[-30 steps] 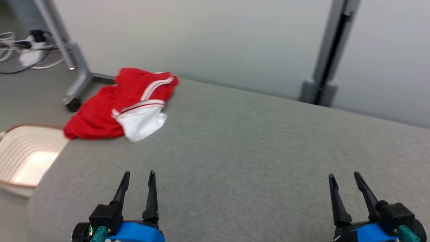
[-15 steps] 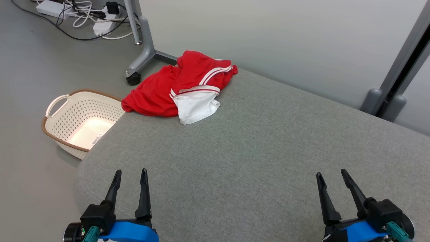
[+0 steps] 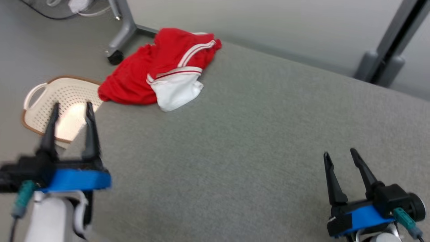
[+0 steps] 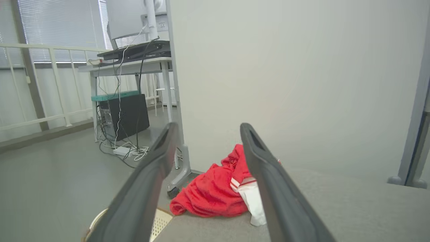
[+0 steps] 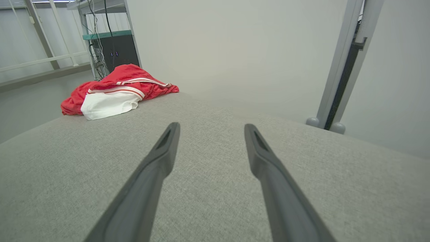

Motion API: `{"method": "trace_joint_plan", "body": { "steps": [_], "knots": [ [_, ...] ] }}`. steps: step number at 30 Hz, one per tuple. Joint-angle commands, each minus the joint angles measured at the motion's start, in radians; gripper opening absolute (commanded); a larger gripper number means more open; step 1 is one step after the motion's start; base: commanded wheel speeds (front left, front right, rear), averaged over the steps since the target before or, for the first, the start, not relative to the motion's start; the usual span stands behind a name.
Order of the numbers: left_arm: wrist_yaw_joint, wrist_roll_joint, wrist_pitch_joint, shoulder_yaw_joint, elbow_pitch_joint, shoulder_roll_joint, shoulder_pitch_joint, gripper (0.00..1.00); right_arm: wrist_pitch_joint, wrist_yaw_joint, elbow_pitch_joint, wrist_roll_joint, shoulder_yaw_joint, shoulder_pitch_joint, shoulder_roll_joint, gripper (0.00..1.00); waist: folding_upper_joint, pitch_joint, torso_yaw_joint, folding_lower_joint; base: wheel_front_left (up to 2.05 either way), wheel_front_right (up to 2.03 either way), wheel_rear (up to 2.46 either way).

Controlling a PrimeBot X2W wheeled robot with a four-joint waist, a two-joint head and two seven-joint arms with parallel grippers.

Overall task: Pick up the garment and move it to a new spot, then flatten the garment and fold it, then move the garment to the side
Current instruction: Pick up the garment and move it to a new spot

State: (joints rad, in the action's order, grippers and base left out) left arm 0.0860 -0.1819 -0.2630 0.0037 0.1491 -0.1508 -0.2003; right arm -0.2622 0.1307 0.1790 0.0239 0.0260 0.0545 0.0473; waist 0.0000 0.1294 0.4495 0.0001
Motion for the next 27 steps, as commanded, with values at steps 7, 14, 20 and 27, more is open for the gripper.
{"method": "trace_joint_plan", "body": {
  "steps": [7,14,20,27],
  "knots": [
    [0.026,0.017,0.038,0.024,0.066,-0.157,-0.333,1.0,-0.004,0.0,-0.018,-0.07,-0.016,0.078,0.005,1.0,0.0,0.112,-0.102,-0.0001,0.0,0.0,0.0],
    [0.046,-0.051,0.147,-0.052,0.262,-0.301,-0.532,1.0,-0.004,0.0,-0.048,-0.071,-0.094,0.126,0.005,1.0,0.0,0.207,-0.214,-0.0001,0.0,0.0,0.0],
    [0.044,-0.111,0.205,-0.2,0.421,-0.369,-0.598,1.0,-0.004,0.0,-0.101,-0.088,-0.107,0.148,0.005,1.0,0.0,0.308,-0.27,-0.0001,0.0,0.0,0.0],
    [0.044,-0.158,0.212,-0.277,0.617,-0.375,-0.664,1.0,-0.004,0.0,-0.137,-0.1,-0.088,0.15,0.005,1.0,0.0,0.4,-0.303,-0.0001,0.0,0.0,0.0]
  ]
}}
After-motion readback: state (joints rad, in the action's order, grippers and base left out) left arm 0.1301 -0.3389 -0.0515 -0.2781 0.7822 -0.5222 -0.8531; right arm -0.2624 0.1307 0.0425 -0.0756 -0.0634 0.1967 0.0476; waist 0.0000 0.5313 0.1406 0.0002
